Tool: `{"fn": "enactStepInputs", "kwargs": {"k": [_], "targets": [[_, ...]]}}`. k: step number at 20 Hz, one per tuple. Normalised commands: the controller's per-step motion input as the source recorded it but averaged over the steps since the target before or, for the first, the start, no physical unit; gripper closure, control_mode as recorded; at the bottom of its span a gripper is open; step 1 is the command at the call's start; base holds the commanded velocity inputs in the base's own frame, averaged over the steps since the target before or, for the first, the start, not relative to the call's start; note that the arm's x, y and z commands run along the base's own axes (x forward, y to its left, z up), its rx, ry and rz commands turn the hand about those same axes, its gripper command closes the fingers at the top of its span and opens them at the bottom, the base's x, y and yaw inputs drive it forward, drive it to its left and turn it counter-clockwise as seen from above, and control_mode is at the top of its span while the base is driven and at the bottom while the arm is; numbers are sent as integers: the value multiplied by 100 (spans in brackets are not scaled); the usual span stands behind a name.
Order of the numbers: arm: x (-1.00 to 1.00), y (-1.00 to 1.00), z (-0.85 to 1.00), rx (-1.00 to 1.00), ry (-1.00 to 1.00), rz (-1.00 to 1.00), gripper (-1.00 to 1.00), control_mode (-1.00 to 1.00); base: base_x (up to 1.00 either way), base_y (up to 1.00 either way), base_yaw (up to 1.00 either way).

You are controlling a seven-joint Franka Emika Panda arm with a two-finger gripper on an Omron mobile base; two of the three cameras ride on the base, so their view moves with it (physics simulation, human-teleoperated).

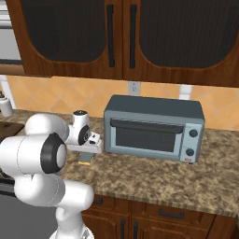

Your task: Pick up the sponge from the counter and clean the cutting board by briefly scrubbing or pressing down on the cutting board. Once finished, release the sponge.

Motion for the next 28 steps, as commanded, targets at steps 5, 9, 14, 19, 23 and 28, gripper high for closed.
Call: {"fn": "enactStepInputs", "kwargs": {"k": [5, 9, 14, 19, 23, 28], "targets": [[4, 0, -46, 0, 3, 0, -100, -100, 0, 0, 0], [0, 0, -65, 0, 0, 0, -100, -100, 0, 0, 0], [0, 1, -69, 0, 0, 1, 100, -100, 0, 0, 0], [0, 9, -72, 0, 1, 12, 100, -100, 0, 0, 0], [0, 0, -29, 0, 3, 26, 100, -100, 0, 0, 0], [-17, 1, 32, 0, 0, 20, 100, -100, 0, 0, 0]]}}
